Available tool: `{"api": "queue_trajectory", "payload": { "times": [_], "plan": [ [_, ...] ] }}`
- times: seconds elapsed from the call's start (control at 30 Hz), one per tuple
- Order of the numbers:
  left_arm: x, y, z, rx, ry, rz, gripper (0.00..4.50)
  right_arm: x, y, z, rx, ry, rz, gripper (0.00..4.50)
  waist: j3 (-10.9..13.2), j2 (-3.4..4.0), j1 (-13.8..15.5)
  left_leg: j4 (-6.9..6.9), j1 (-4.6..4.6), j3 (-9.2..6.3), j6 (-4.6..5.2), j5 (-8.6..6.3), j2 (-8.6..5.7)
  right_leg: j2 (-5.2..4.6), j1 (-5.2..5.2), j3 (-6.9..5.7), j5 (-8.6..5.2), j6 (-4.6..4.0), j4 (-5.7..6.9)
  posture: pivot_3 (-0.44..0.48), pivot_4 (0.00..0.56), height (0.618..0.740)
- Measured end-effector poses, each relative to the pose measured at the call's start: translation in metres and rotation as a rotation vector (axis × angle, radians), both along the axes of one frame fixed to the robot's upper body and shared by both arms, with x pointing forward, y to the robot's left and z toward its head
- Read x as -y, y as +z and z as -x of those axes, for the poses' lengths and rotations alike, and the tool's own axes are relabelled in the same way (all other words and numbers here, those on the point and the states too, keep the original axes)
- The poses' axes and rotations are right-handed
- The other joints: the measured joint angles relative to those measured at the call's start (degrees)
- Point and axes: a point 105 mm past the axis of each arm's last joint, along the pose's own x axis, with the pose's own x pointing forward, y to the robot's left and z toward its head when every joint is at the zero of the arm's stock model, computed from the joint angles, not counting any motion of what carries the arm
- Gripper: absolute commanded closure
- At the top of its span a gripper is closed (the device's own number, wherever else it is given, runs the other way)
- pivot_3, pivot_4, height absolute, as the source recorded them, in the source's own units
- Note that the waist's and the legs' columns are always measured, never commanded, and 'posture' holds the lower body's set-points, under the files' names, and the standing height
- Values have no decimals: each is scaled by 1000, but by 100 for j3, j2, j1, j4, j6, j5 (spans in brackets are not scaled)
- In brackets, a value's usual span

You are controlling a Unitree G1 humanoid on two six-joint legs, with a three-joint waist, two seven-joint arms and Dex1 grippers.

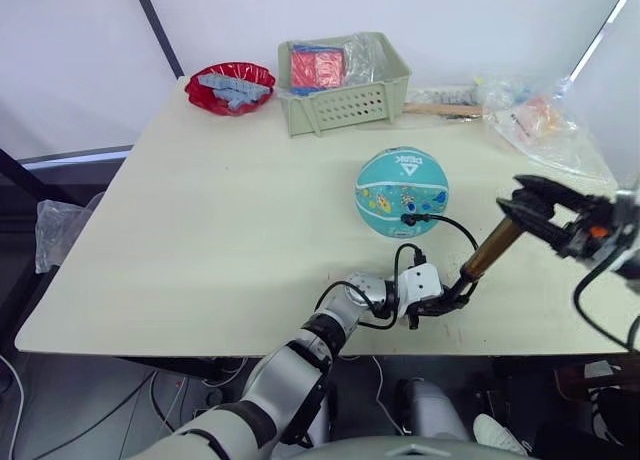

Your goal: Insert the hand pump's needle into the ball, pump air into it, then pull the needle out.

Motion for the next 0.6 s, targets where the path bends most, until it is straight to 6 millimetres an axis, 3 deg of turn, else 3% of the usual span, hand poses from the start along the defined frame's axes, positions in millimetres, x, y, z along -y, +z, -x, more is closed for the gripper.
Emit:
{"api": "queue_trajectory", "payload": {
  "times": [0.17, 0.3, 0.6],
  "plan": [
    [-1, -1, 0, -2, 2, -4, 3415, -12, -37, 0, -18, -1, 21, 2870, -12, -9, -1, 0, 9, -1, 0, 0, 3, 5, 6, -1, 1, -3, 4, 0, 150, 740],
    [-1, -1, 0, -2, 3, -5, 3415, -15, -55, -1, -42, -16, 16, 2870, -13, -6, -3, 0, 15, 0, 0, 0, 4, 5, 10, -1, 1, -5, 4, 0, 150, 740],
    [-2, -2, -1, -4, 10, -7, 3415, -16, -48, -5, -15, -7, 22, 2870, -6, 3, -6, -7, 59, 2, -1, -1, 13, 8, 44, -2, -2, -12, 4, 0, 150, 740]
  ]
}}
